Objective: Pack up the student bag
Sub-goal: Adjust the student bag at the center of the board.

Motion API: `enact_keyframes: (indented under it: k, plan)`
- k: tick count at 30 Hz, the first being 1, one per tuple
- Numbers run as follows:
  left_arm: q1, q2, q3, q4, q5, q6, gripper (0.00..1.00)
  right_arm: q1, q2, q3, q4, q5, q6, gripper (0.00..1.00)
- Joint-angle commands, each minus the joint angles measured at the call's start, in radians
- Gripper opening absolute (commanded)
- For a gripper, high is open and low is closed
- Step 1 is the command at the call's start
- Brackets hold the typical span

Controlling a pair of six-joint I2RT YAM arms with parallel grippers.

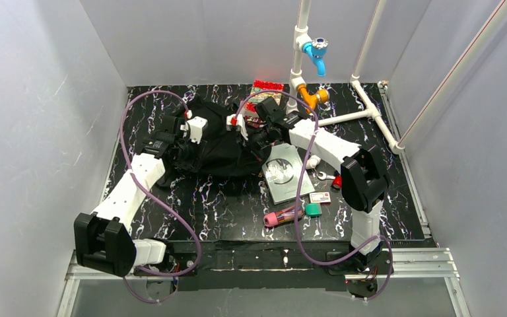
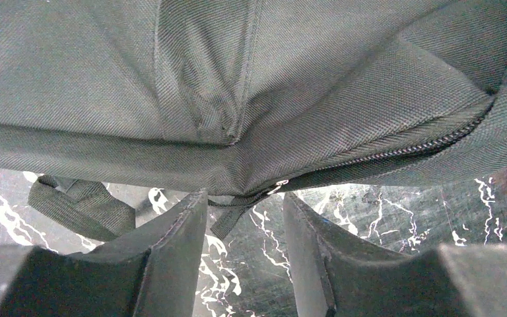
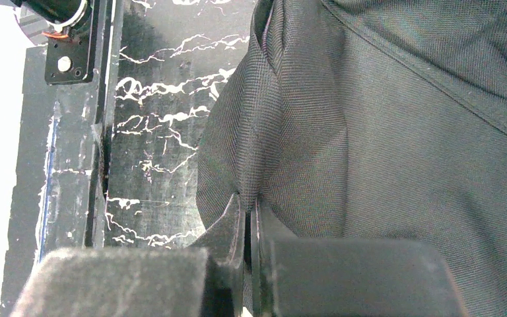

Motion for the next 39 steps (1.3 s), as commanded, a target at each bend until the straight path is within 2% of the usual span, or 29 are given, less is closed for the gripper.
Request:
enact_keyframes:
  k: [1,6,16,20,27,29,34,39]
  plan:
    - [-0.006,0.019,0.001,-0.014,0.041,0.027,0.44,-0.006,-0.019,0.046,0.018,-0.075,-0.005,0.01]
    - [-0.013,0.043,-0.002,-0.012,0.059,0.022,0.44,-0.007,-0.019,0.045,0.018,-0.075,-0.001,0.01]
    - [-0.026,0.054,-0.007,-0.003,0.045,0.018,0.18,-0.009,-0.013,0.042,0.037,-0.08,0.011,0.01]
    - [-0.034,0.069,-0.005,-0.024,0.023,-0.002,0.28,-0.01,-0.017,0.043,0.039,-0.078,0.011,0.01]
    - [-0.046,0.068,-0.022,-0.031,0.003,-0.021,0.27,-0.015,-0.022,0.044,0.047,-0.086,0.014,0.01]
    - [-0.051,0.075,-0.021,-0.033,-0.003,-0.03,0.23,-0.016,-0.022,0.04,0.058,-0.088,0.023,0.01]
    - [-0.07,0.081,-0.002,-0.055,-0.046,-0.05,0.02,-0.016,-0.027,0.019,0.119,-0.075,0.073,0.01]
    - [-0.074,0.031,0.03,-0.123,-0.042,-0.143,0.0,-0.015,-0.069,-0.072,0.29,0.015,0.208,0.01]
